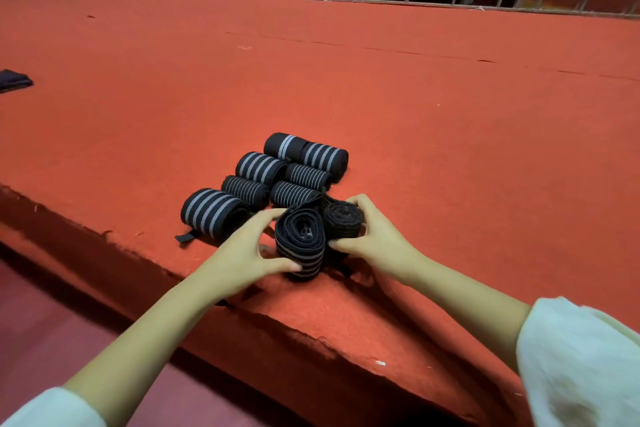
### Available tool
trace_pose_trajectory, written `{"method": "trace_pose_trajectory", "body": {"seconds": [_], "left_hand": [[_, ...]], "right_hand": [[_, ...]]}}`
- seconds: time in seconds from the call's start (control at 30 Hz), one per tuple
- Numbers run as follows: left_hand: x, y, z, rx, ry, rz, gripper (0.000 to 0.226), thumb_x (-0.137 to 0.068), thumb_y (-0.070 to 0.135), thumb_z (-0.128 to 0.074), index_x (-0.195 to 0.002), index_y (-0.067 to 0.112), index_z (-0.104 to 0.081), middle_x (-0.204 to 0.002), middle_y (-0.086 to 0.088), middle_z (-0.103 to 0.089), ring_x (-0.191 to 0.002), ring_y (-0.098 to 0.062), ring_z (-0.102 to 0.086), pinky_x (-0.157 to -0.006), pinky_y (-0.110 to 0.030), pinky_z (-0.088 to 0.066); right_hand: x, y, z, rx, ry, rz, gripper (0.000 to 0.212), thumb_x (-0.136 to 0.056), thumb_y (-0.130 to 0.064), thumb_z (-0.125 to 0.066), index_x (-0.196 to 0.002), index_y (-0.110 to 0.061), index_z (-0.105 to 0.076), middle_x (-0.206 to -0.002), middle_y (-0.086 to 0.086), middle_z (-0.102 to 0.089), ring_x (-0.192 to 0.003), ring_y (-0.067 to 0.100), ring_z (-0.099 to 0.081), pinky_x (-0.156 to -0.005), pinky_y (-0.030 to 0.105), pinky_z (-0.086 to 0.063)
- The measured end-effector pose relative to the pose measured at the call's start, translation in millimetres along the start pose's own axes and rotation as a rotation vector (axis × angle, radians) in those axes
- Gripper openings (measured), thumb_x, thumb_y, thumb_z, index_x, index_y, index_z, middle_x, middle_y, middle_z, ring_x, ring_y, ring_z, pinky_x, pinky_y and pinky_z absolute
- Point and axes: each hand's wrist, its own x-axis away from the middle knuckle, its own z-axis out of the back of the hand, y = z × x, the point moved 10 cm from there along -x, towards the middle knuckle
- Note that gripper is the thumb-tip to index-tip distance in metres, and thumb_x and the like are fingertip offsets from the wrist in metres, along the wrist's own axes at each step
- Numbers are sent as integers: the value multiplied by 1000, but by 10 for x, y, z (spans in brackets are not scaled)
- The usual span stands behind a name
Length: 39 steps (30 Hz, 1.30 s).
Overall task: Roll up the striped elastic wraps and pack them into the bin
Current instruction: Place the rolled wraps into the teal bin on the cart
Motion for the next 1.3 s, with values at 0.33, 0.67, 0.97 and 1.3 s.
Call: {"method": "trace_pose_trajectory", "body": {"seconds": [0.33,0.67,0.97,1.3], "left_hand": [[-69,187,-55,-147,-17,-57,85,-51,36,-92,-119,40,-41,-119,13,-51,-113,-5,-48,-100,-24,-38],[-51,135,70,-194,19,-34,71,-49,57,-83,-110,44,-49,-110,22,-57,-105,4,-55,-95,-25,-45],[-86,215,-49,-216,-201,-83,66,-63,30,-87,-120,32,-53,-118,18,-53,-114,0,-50,-100,-18,-39],[-294,845,-181,-200,-151,-110,55,-59,30,-87,-103,34,-55,-100,18,-63,-93,6,-59,-83,-17,-46]], "right_hand": [[-26,-175,-62,142,-65,74,53,-65,-15,-70,-109,-39,-51,-105,-11,-66,-100,11,-62,-92,37,-50],[52,-4,232,368,-21,-25,43,-69,-21,-81,-96,-25,-47,-90,-4,-64,-87,20,-62,-80,36,-50],[129,48,184,224,-127,-75,33,-80,-10,-70,-108,-16,-53,-85,0,-59,-53,2,-49,-53,19,-41],[511,-184,938,260,51,-104,32,-78,-14,-73,-101,-21,-52,-87,-2,-58,-45,6,-46,-43,24,-42]]}}
